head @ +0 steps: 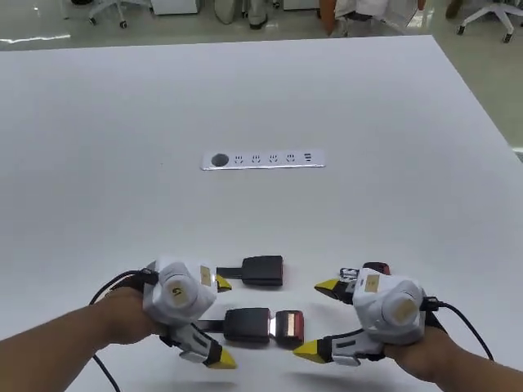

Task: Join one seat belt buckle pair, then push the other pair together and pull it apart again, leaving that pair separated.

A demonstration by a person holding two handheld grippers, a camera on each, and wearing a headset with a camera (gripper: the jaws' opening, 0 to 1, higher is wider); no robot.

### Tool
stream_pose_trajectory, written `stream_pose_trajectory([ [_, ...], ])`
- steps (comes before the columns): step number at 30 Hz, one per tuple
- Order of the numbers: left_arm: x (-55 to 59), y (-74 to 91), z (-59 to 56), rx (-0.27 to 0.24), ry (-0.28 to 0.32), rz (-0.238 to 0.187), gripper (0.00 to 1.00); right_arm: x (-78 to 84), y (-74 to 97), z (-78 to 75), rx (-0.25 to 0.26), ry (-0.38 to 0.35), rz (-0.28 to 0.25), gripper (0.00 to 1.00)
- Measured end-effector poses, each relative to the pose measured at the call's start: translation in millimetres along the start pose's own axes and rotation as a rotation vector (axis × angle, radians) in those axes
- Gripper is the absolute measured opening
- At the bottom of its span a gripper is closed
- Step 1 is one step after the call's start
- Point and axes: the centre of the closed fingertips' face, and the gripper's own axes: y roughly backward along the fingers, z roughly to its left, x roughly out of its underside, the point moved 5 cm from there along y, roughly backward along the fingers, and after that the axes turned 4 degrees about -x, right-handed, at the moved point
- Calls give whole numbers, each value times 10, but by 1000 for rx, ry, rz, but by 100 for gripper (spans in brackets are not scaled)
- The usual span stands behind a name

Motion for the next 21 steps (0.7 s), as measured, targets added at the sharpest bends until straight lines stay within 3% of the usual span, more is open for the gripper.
stream_pose_trajectory([
  [8,-181,87,60,-38,-11,-42,82,-6,222,-113,49,-15,-25,67],
  [14,-304,127,128,-49,-10,-71,80,23,401,-173,86,-40,-25,68],
  [21,-381,128,309,-54,-37,-82,81,54,586,-367,130,-64,-21,69],
])
